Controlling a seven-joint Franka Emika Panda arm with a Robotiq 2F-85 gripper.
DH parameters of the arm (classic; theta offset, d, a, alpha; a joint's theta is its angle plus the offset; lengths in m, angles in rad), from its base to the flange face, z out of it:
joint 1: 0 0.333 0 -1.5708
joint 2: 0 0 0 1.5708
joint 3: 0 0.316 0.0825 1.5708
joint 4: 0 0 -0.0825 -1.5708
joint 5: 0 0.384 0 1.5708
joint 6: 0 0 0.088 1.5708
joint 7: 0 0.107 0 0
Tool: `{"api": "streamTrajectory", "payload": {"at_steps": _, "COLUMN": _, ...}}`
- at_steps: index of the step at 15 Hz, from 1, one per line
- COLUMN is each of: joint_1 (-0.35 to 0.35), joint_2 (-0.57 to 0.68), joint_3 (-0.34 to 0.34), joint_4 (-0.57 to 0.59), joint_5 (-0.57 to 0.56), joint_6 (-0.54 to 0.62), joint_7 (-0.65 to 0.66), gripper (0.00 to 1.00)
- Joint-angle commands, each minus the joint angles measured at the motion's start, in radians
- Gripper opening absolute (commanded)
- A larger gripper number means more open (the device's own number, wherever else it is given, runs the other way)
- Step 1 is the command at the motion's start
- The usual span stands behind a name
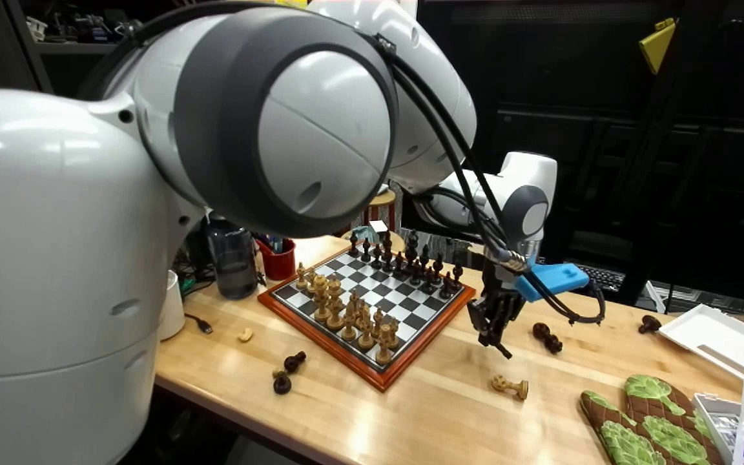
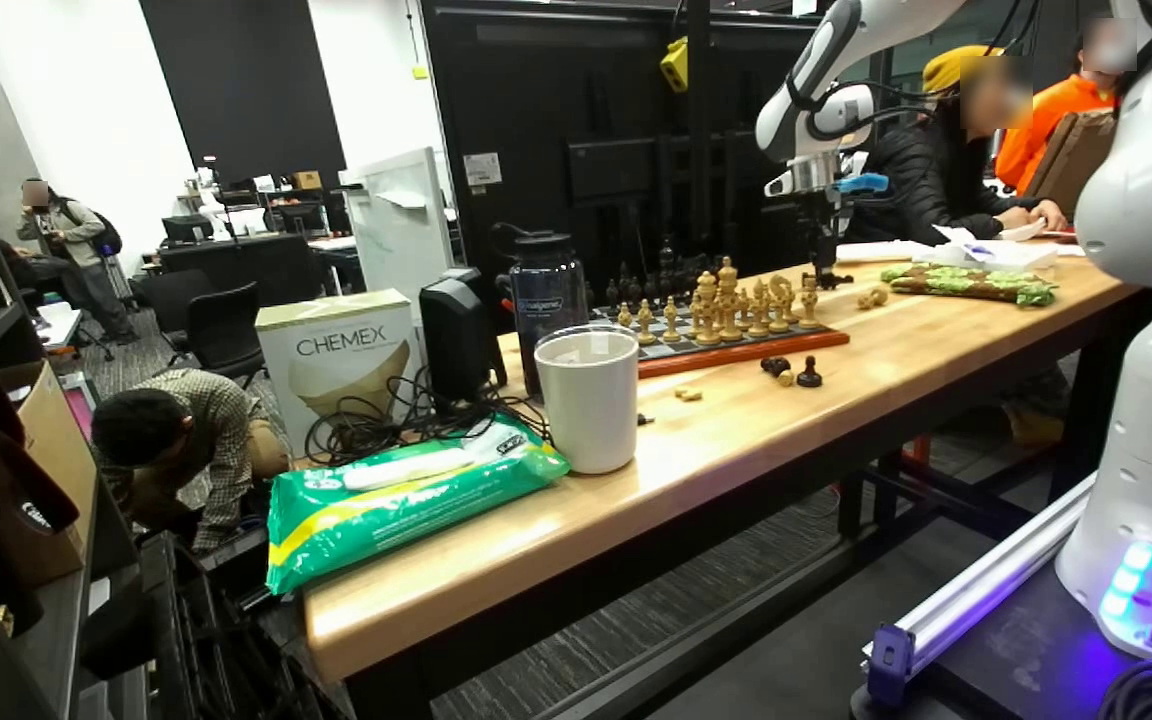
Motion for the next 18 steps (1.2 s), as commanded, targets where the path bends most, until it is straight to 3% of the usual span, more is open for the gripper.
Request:
{"api": "streamTrajectory", "payload": {"at_steps": 1, "joint_1": -0.05, "joint_2": 0.03, "joint_3": 0.008, "joint_4": 0.061, "joint_5": 0.05, "joint_6": -0.042, "joint_7": -0.123, "gripper": 0.07}}
{"api": "streamTrajectory", "payload": {"at_steps": 7, "joint_1": -0.078, "joint_2": 0.112, "joint_3": 0.014, "joint_4": 0.149, "joint_5": 0.103, "joint_6": -0.084, "joint_7": -0.196, "gripper": 0.07}}
{"api": "streamTrajectory", "payload": {"at_steps": 16, "joint_1": -0.08, "joint_2": 0.198, "joint_3": 0.039, "joint_4": 0.248, "joint_5": 0.129, "joint_6": -0.137, "joint_7": -0.174, "gripper": 0.07}}
{"api": "streamTrajectory", "payload": {"at_steps": 17, "joint_1": -0.077, "joint_2": 0.195, "joint_3": 0.038, "joint_4": 0.248, "joint_5": 0.127, "joint_6": -0.141, "joint_7": -0.168, "gripper": 0.54}}
{"api": "streamTrajectory", "payload": {"at_steps": 18, "joint_1": -0.074, "joint_2": 0.192, "joint_3": 0.038, "joint_4": 0.248, "joint_5": 0.124, "joint_6": -0.144, "joint_7": -0.164, "gripper": 0.55}}
